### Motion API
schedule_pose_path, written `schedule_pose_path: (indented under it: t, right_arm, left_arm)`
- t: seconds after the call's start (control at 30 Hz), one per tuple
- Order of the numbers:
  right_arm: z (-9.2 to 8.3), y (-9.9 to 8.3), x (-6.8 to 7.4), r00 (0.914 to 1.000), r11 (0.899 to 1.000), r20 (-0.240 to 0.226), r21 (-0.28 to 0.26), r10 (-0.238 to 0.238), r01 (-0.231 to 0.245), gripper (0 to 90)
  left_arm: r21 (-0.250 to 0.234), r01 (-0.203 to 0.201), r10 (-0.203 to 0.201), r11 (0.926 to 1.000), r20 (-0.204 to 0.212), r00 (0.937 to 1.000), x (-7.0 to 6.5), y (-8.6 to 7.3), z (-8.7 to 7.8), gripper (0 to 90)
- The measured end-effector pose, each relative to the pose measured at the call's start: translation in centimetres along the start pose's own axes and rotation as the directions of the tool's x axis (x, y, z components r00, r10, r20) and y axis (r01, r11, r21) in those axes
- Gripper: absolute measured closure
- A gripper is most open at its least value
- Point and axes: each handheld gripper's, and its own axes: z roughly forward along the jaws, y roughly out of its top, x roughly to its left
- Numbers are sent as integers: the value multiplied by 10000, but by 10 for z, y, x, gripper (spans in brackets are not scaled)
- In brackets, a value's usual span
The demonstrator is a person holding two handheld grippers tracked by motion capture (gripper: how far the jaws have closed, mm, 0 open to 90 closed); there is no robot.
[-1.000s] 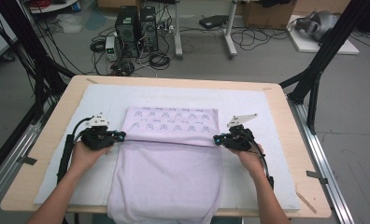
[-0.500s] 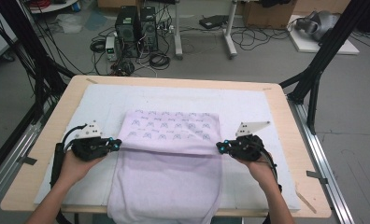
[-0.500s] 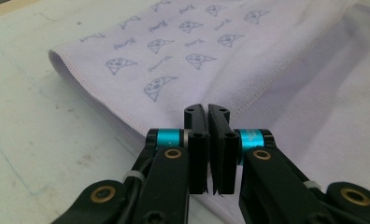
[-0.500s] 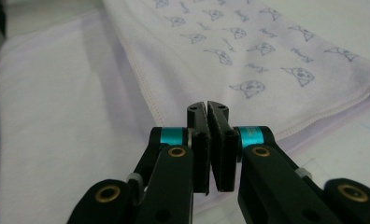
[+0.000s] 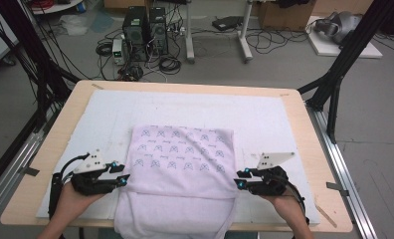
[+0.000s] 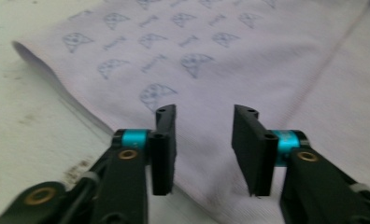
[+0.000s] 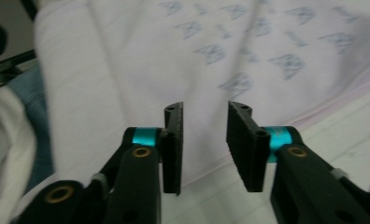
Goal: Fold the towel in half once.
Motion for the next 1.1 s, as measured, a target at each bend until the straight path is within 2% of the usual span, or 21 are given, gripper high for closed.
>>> schedule_pose_path:
  t: [0.13,0.17,0.27,0.3,0.33,0.37,0.43,0.47,0.5,0.6,0.63,0.67,0.7,0.73,0.77,0.8,0.83,0.87,0.9,1.03,1.1]
  right_arm:
    - [9,18,-28,9966,9998,810,-21,175,-174,595]
    - [13,22,-37,9953,9998,952,38,186,-190,583]
    - [29,36,-70,9864,9974,1493,69,695,-714,526]
    - [33,38,-78,9848,9962,1517,90,845,-869,507]
    - [39,42,-87,9801,9935,1664,176,1081,-1125,496]
    - [45,46,-97,9747,9923,1930,294,1128,-1207,484]
    - [55,51,-111,9657,9898,2317,519,1172,-1326,455]
    - [60,52,-117,9622,9887,2434,553,1222,-1396,443]
    - [64,52,-121,9610,9875,2451,587,1279,-1464,428]
    - [79,50,-132,9618,9816,2356,945,1397,-1658,409]
    - [83,49,-135,9629,9802,2273,988,1456,-1716,411]
    - [87,48,-136,9626,9787,2201,943,1580,-1822,430]
    - [91,47,-137,9632,9787,2136,889,1630,-1853,460]
    - [92,48,-136,9622,9815,2281,852,1485,-1717,531]
    - [92,48,-137,9659,9825,2109,774,1501,-1695,668]
    - [93,49,-138,9733,9827,1617,616,1630,-1749,789]
    - [93,50,-138,9762,9845,1516,576,1553,-1656,830]
    - [94,51,-139,9761,9845,1493,529,1576,-1671,843]
    - [93,53,-141,9744,9830,1536,566,1641,-1745,850]
    - [81,72,-147,9622,9861,2245,268,1540,-1641,858]
    - [70,90,-150,9509,9904,2794,-4,1329,-1383,859]
  left_arm:
    - [-276,312,-327,9991,-563,9979,28,17,16,537]
    - [-298,411,-434,9987,-834,9956,36,22,23,538]
    - [-454,997,-1040,9940,-1041,9891,59,32,39,541]
    - [-445,1225,-1271,9915,-1219,9844,68,33,47,532]
    - [-283,1330,-1359,9907,-1686,9763,79,33,56,505]
    - [-98,1634,-1621,9865,-1947,9674,89,33,64,482]
    - [-87,2341,-2308,9722,-2052,9511,104,30,78,433]
    - [34,2471,-2409,9690,-2094,9477,108,29,82,429]
    - [159,2472,-2387,9688,-2073,9487,111,29,87,410]
    - [64,2646,-2589,9643,-1848,9481,113,29,100,410]
    - [261,2778,-2682,9603,-1886,9447,114,29,105,415]
    - [367,2784,-2660,9598,-1987,9433,114,29,109,426]
    - [239,2729,-2614,9618,-2172,9405,112,31,110,447]
    - [245,2700,-2598,9625,-2015,9444,112,31,111,549]
    - [274,2564,-2452,9662,-2101,9464,111,32,112,657]
    - [199,2553,-2471,9667,-1889,9504,111,33,113,781]
    - [398,2427,-2302,9693,-2007,9522,110,36,115,845]
    - [582,2251,-2090,9726,-2049,9562,111,41,116,851]
    - [633,2190,-2017,9737,-2086,9570,113,46,116,855]
    - [16,1895,-1834,9819,-2435,9524,119,76,105,861]
    - [-458,1745,-1804,9836,-2655,9471,125,98,95,861]
